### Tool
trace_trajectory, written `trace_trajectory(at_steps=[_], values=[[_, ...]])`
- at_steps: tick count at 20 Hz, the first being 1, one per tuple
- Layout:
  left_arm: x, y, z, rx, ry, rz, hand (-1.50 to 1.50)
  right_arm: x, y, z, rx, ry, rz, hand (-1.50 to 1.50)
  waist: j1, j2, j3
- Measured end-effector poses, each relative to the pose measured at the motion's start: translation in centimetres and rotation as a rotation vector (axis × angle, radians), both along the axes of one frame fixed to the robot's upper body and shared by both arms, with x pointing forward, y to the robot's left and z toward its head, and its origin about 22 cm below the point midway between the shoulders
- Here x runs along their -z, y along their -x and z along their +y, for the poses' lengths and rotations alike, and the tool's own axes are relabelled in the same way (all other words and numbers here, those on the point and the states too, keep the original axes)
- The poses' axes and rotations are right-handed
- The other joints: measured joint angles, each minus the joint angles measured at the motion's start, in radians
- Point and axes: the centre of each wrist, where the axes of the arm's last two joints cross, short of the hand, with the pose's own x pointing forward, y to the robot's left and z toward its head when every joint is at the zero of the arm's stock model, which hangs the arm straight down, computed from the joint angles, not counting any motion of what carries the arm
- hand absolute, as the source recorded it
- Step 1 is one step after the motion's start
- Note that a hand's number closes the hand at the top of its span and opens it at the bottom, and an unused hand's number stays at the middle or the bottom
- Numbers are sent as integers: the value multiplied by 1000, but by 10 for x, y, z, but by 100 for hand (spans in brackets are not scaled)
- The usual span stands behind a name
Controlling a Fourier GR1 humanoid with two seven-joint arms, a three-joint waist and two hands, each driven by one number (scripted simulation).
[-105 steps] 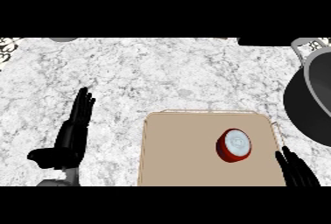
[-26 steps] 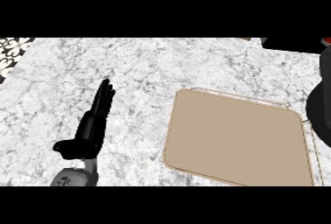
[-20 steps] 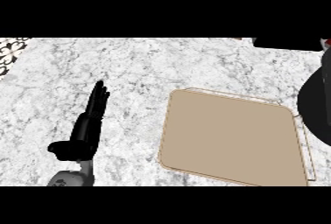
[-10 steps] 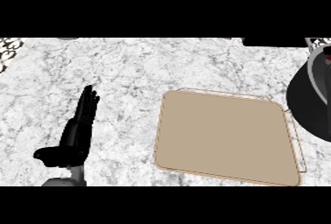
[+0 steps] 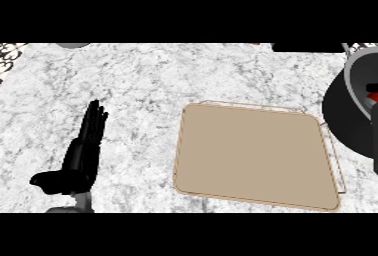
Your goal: Pick the can from the tray and place it in the pot
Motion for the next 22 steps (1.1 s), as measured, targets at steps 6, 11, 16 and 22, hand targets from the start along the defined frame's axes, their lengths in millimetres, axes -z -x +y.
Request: trace_trajectory(at_steps=[6, 11, 16, 22], values=[[2, -1, 3, -2, -7, 5, 0, 24, 14, -8, 91, -178, -61, -150, -3, -9, -15], [6, 0, -1, -1, 0, 11, 0, 29, 23, -9, 51, -146, -252, -150, -4, -15, -22], [8, 2, 1, -3, -1, 11, 0, 9, 31, -11, 40, 64, -544, -150, -8, -12, -10], [5, 4, 0, -8, -4, 10, 0, 20, 52, -3, 95, 195, -793, -150, -16, -15, -11]])
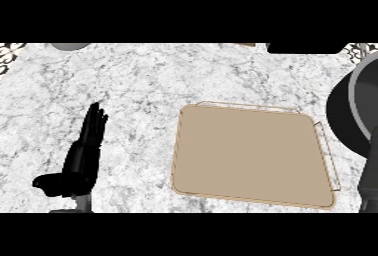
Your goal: Pick the can from the tray and place it in the pot
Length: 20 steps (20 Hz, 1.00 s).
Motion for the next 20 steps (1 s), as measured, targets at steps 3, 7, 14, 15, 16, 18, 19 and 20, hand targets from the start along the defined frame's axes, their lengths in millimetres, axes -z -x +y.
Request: trace_trajectory(at_steps=[3, 7, 14, 15, 16, 18, 19, 20], values=[[-2, -4, 1, -6, -2, 7, 0, 7, 16, 5, 34, 29, -65, -150, -5, -1, -1], [1, -2, -1, -7, 2, 2, 0, 19, 46, 11, 71, 83, -122, -150, -7, 0, 2], [-4, -5, 3, -8, -1, 4, 0, 28, 102, 19, 79, 161, -138, -150, -4, 5, 8], [-6, -3, 3, -4, 0, 4, 0, 30, 107, 21, 78, 165, -130, -150, -2, 6, 9], [-6, -3, 4, -5, 0, 1, 0, 31, 114, 23, 78, 168, -131, -150, -2, 6, 9], [-5, -1, 5, -3, 2, 4, 0, 30, 129, 25, 82, 170, -135, -150, -2, 7, 10], [-1, -2, 5, -4, 3, 4, 0, 32, 137, 27, 82, 174, -130, -150, -2, 7, 9], [-3, -5, 6, -5, 3, 3, 0, 28, 141, 29, 88, 180, -136, -150, -3, 8, 10]])
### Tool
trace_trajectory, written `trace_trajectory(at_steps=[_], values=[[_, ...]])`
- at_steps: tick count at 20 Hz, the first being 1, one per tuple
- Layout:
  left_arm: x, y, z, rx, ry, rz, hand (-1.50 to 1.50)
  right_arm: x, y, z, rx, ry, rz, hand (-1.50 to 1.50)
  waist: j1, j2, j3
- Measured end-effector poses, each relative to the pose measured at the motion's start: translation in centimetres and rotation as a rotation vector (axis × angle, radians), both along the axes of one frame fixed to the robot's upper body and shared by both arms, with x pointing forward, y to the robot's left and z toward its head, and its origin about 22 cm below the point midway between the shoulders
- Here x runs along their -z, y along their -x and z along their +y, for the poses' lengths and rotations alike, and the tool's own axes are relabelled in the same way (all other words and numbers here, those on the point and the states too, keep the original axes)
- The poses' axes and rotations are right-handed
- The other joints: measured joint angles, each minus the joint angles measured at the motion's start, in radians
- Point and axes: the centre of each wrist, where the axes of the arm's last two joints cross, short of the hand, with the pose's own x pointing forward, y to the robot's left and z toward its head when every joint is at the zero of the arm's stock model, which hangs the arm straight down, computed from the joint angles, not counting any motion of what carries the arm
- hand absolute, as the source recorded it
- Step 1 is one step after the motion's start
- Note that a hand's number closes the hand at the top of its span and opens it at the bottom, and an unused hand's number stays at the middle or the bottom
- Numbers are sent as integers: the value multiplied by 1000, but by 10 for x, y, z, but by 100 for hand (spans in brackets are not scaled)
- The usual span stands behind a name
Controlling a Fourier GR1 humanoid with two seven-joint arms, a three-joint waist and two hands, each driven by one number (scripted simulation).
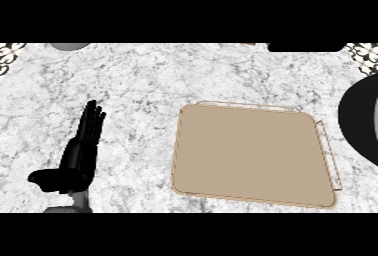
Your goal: Pick the can from the tray and place it in the pot
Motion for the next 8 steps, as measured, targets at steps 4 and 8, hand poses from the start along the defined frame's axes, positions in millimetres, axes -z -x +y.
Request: trace_trajectory(at_steps=[4, 8], values=[[2, 3, -1, 3, 3, 5, 0, -1, 28, 3, 36, 30, 1, -150, -1, 0, 0], [6, 4, 0, 1, 1, 2, 0, -1, 53, 1, 76, 99, 16, -150, -5, 0, 0]])
